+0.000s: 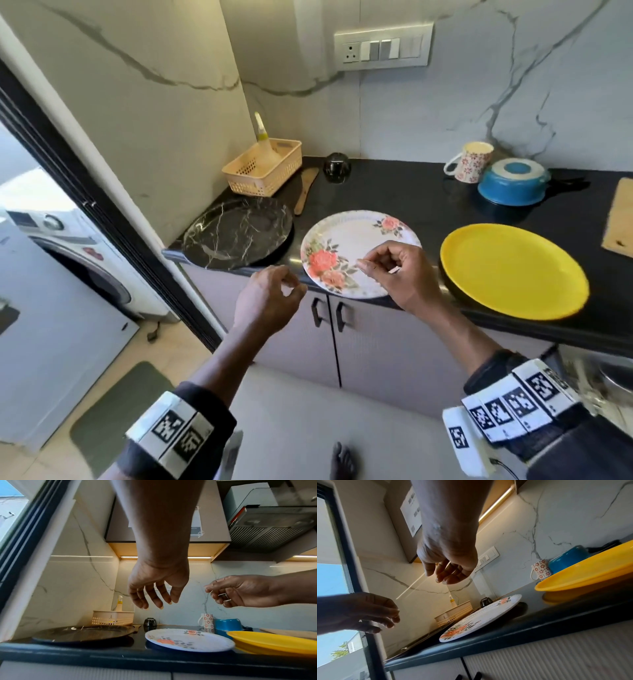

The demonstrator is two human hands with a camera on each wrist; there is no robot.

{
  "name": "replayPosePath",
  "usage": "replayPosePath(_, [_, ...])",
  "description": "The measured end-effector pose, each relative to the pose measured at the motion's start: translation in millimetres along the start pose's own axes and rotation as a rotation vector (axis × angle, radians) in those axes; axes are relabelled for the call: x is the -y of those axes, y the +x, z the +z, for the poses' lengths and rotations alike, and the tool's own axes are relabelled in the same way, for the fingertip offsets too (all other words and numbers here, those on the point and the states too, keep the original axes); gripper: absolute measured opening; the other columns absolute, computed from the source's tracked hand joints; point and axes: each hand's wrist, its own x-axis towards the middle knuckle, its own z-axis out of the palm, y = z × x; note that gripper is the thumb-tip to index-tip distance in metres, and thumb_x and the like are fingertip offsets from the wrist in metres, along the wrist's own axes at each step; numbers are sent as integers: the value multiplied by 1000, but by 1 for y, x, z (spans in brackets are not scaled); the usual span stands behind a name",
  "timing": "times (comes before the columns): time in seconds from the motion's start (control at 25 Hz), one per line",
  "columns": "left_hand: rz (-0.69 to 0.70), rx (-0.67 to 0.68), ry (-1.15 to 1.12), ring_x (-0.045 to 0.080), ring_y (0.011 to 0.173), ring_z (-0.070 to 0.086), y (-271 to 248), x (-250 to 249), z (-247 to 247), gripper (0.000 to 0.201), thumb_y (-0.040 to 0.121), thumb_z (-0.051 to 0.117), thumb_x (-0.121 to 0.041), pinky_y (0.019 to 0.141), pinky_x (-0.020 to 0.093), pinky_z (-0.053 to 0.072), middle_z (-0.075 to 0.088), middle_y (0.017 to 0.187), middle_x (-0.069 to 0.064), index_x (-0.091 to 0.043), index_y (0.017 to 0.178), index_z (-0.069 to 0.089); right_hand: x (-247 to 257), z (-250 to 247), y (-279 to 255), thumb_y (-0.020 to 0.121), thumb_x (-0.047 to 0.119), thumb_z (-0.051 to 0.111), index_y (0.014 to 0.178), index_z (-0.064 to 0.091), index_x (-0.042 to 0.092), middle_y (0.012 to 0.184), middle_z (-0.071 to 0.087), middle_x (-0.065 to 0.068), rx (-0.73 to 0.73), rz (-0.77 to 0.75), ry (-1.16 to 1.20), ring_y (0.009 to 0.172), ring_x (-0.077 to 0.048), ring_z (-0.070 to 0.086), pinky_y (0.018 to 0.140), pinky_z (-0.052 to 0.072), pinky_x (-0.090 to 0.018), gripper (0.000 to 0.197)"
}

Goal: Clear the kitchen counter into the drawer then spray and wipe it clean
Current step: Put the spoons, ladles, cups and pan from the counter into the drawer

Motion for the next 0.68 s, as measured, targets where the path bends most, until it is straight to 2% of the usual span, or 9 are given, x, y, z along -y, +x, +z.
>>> replayPosePath(0.12, [-85,55,-27,6,82,58,82,14,-10,12,86,66,-41,66,28,48,61,88,-15,-30,83,63,-24,33,76,80,20,80,76,70,15,69,71,3,-2,79,22,62,-8,64,58,49,-24,12])
replayPosePath(0.2, [-119,89,-9,8,80,62,130,20,-17,14,85,66,-44,69,30,53,64,85,-15,-30,83,64,-25,48,119,81,20,80,75,70,15,67,69,-1,11,61,3,60,-12,62,55,51,-32,12])
replayPosePath(0.36, [-145,124,-19,6,73,61,225,38,-19,14,85,64,-45,62,27,50,64,80,-16,-31,83,63,-29,64,208,81,26,80,79,72,14,72,70,-9,64,112,-53,61,-15,60,58,55,-37,14])
replayPosePath(0.44, [-126,196,-59,9,70,64,267,48,-8,14,85,64,-42,61,30,56,65,78,-13,-29,80,62,-39,66,242,80,32,81,80,72,17,73,71,-7,95,170,-103,64,-16,62,61,57,-40,17])
replayPosePath(0.52, [-138,297,-36,15,73,66,307,59,11,11,85,64,-36,69,37,60,67,79,-7,-27,80,62,-53,64,269,79,35,80,81,71,19,74,70,-3,78,244,-169,67,-16,64,64,58,-38,18])
replayPosePath(0.6, [-135,370,3,18,81,65,346,68,29,10,84,66,-33,78,40,58,67,86,-2,-25,82,60,-67,63,293,80,35,80,83,70,20,76,70,0,68,270,-266,70,-13,65,64,58,-33,18])
replayPosePath(0.68, [-100,437,55,23,91,63,380,74,48,21,85,66,-38,82,37,54,66,96,4,-18,91,59,-83,62,319,80,34,80,84,68,20,78,69,1,45,320,-360,70,-12,64,63,53,-28,18])
